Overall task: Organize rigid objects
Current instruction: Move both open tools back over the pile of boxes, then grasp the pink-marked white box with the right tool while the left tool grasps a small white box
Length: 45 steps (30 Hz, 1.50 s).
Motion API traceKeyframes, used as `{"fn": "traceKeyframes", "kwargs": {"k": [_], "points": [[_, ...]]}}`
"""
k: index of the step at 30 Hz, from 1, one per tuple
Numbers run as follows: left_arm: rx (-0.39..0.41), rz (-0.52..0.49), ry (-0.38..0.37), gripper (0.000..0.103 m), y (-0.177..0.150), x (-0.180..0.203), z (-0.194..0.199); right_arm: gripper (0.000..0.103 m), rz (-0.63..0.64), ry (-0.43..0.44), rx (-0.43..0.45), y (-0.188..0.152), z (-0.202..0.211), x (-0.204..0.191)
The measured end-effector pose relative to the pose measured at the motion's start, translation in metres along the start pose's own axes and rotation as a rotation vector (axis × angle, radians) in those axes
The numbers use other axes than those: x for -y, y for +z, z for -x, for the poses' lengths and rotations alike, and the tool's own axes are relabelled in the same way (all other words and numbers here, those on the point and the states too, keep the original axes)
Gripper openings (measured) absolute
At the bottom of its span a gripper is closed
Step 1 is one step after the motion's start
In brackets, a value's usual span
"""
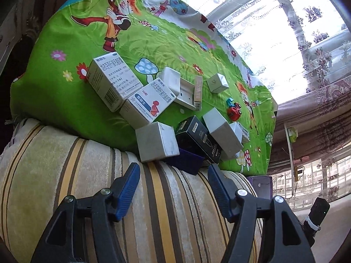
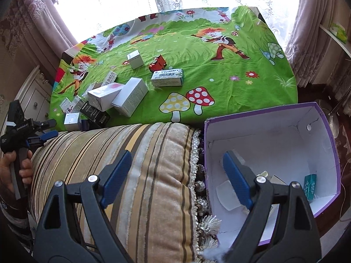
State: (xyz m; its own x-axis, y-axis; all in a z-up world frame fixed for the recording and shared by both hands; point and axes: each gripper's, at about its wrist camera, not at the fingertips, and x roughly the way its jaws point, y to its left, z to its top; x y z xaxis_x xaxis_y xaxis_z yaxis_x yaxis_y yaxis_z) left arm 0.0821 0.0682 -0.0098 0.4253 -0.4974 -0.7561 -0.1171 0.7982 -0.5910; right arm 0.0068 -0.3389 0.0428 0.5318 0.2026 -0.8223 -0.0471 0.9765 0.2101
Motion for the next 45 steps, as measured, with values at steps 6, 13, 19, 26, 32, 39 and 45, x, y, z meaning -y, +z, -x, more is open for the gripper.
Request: {"fn": "traceKeyframes", "kwargs": {"k": [6, 13, 19, 26, 32, 39, 45], "points": [[-0.032, 0.028, 0.010, 0.067, 0.021, -0.010, -0.015, 0.087, 0.047, 0.035, -0.015, 0.013, -0.011, -0.024], [-0.095, 0.029, 0.026, 0.067, 0.029, -0.012, -0.035, 0.087, 0.127, 0.065, -0.033, 0.029, -0.026, -0.055], [-0.125, 0.006, 0.028, 0.067, 0.031, -0.011, -0.046, 0.091, 0.239, 0.108, -0.027, 0.044, -0.041, -0.082], [-0.129, -0.015, 0.000, 0.063, 0.031, -0.010, -0.049, 0.092, 0.248, 0.162, -0.071, 0.057, -0.062, -0.106], [-0.140, -0.031, -0.020, 0.043, 0.028, -0.009, -0.053, 0.093, 0.073, 0.163, -0.119, 0.072, -0.079, -0.117], [-0.126, -0.050, -0.041, 0.035, 0.023, -0.007, -0.049, 0.093, -0.061, 0.123, -0.149, 0.087, -0.104, -0.138], [-0.052, -0.058, -0.067, 0.035, 0.013, -0.009, -0.030, 0.092, -0.161, 0.074, -0.141, 0.100, -0.121, -0.149]]}}
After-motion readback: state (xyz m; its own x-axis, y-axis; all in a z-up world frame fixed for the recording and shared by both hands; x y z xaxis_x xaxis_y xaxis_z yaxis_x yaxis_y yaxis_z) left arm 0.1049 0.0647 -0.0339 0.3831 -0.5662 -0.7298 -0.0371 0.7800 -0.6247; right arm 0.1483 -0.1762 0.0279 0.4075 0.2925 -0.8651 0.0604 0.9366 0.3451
